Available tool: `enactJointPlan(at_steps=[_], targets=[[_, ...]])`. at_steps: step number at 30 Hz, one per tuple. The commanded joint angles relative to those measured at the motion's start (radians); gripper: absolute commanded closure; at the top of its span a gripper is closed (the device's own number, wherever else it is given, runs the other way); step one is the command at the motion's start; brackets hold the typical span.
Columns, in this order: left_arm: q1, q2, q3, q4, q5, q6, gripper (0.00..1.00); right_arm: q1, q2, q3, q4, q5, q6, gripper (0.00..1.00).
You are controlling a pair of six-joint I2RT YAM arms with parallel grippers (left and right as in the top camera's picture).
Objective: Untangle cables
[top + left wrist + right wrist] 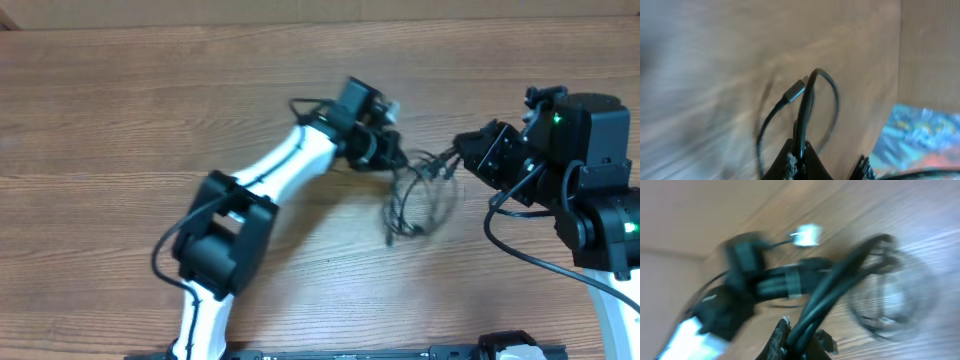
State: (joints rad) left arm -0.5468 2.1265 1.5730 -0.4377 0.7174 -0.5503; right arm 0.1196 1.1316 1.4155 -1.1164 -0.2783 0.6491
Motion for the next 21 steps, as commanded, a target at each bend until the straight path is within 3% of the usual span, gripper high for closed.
enactJointPlan(at_steps=[1, 9, 15, 16, 17, 18, 21], targets=[[0.127, -0.195, 0.032, -0.027, -0.010, 0.040, 0.96, 0.003, 0.024, 0.031, -0.013, 0.182, 0.032, 0.96], [0.209, -0.424, 0.032, -0.187, 0.016, 0.187, 0.96, 0.003, 0.178, 0.031, -0.015, 0.177, -0.006, 0.96], [0.213, -0.487, 0.032, -0.251, 0.027, 0.258, 0.96, 0.003, 0.253, 0.031, 0.038, 0.047, -0.142, 0.95], [0.214, -0.489, 0.032, -0.249, 0.039, 0.266, 0.96, 0.003, 0.259, 0.031, 0.041, 0.028, -0.157, 0.92], [0.214, -0.489, 0.032, -0.249, 0.042, 0.266, 0.96, 0.003, 0.267, 0.031, 0.043, -0.005, -0.188, 0.70], [0.214, -0.489, 0.032, -0.249, 0.044, 0.266, 0.96, 0.003, 0.268, 0.031, 0.045, -0.026, -0.208, 0.60], [0.214, -0.489, 0.032, -0.243, 0.083, 0.267, 0.96, 0.003, 0.268, 0.031, 0.065, -0.112, -0.265, 0.43]])
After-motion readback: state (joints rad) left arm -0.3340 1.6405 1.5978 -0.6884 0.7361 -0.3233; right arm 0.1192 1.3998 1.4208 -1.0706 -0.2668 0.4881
